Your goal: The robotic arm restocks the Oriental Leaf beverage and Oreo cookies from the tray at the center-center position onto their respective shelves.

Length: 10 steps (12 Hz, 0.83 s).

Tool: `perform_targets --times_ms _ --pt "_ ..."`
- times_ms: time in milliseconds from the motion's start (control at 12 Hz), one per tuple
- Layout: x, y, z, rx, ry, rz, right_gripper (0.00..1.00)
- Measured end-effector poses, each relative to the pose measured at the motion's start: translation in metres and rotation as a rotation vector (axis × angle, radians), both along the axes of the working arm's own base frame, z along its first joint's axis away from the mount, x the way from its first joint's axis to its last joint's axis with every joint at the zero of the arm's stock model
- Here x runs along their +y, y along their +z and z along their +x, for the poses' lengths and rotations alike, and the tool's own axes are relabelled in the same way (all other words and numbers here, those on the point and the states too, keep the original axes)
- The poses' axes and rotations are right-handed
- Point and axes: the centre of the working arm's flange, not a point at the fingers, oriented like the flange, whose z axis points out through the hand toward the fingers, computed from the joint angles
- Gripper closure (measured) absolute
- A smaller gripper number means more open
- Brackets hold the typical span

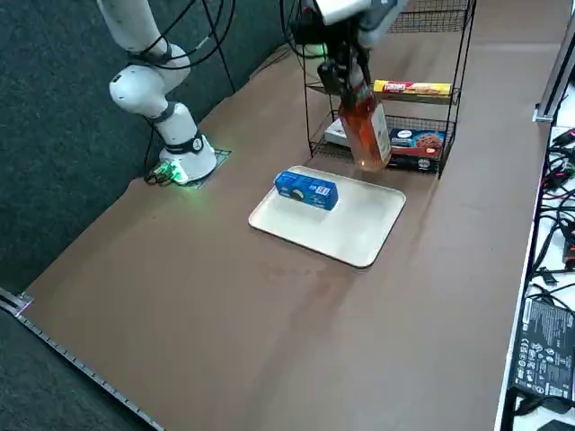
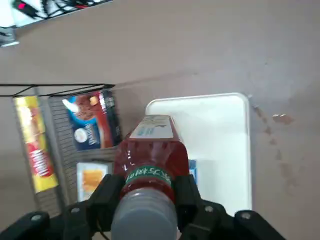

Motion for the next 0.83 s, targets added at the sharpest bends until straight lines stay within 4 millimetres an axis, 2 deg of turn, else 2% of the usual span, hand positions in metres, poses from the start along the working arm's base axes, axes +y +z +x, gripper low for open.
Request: perform_targets --times_ms 250,417,667,833 --pt "0.009 0.03 -0.021 0.013 0.008 0.083 0.42" --pt "0.011 0.043 -0.037 0.048 0.018 0.15 0.42" --pt "0.003 0.053 -0.055 0.085 0.039 0.298 0.42" --pt "0.0 0.051 -0.06 0.099 0.063 0.354 0.42"
